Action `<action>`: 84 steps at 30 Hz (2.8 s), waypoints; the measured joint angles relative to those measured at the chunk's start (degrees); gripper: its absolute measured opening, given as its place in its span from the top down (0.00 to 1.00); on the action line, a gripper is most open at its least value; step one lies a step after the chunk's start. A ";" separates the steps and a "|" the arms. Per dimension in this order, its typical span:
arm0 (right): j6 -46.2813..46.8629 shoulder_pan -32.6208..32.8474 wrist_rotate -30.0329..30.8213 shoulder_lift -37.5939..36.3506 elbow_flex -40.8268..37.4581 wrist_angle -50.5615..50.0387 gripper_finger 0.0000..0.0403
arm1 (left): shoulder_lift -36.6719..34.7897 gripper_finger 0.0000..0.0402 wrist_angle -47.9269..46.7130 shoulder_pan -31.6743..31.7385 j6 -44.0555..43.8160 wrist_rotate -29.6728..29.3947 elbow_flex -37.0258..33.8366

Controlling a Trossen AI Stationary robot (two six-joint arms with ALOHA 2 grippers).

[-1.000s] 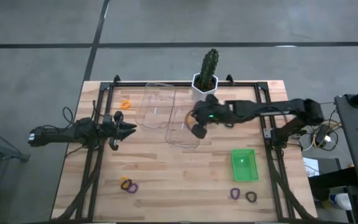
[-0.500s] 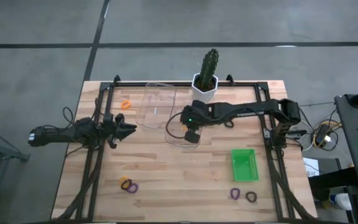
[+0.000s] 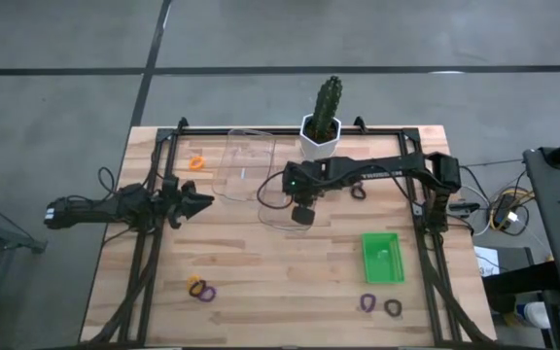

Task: Sort spring keychains
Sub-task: Put the top right yellow spring keychain into the right transparent bin, then put the top yellow spring keychain into the right transparent bin

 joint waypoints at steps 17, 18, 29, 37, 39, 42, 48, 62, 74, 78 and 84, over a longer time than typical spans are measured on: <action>0.63 0.00 0.17 -0.42 1.06 -0.21 0.67 | -0.02 0.75 -0.16 -0.02 6.91 -25.62 0.06; 1.55 0.02 0.15 -0.54 1.34 -0.33 0.66 | 0.00 0.75 -0.17 -0.04 8.13 -28.17 0.15; 3.23 0.02 -0.02 -9.22 4.75 -0.33 0.65 | 1.76 0.75 0.08 0.03 18.41 -47.96 6.07; 4.42 0.41 -0.01 -18.29 4.85 -0.07 0.66 | 13.14 0.76 -3.77 0.05 27.67 -50.00 15.92; 5.21 0.69 -0.02 -20.48 4.85 -0.06 0.65 | 17.62 0.76 -9.19 0.17 28.58 -52.81 20.12; 5.77 1.18 -0.02 -23.11 4.80 -0.08 0.64 | 24.17 0.76 -19.39 0.96 28.46 -56.73 27.33; 4.05 2.60 -0.04 -27.97 4.05 -0.28 0.64 | 35.72 0.76 -35.16 6.36 28.28 -58.47 41.18; 1.51 4.73 3.62 -48.28 -13.10 10.44 0.68 | 47.06 0.75 -41.78 35.79 30.38 -30.30 48.95; 9.43 5.31 3.48 -65.83 -34.34 28.82 0.68 | 60.07 0.75 -43.37 50.53 29.85 -15.84 47.82; 11.11 5.31 3.48 -68.18 -37.39 31.68 0.68 | 65.04 0.75 -43.47 50.80 29.83 -15.41 47.82; 11.82 5.31 3.40 -68.86 -37.70 31.70 0.68 | 71.21 0.75 -47.82 52.58 28.34 -13.86 47.82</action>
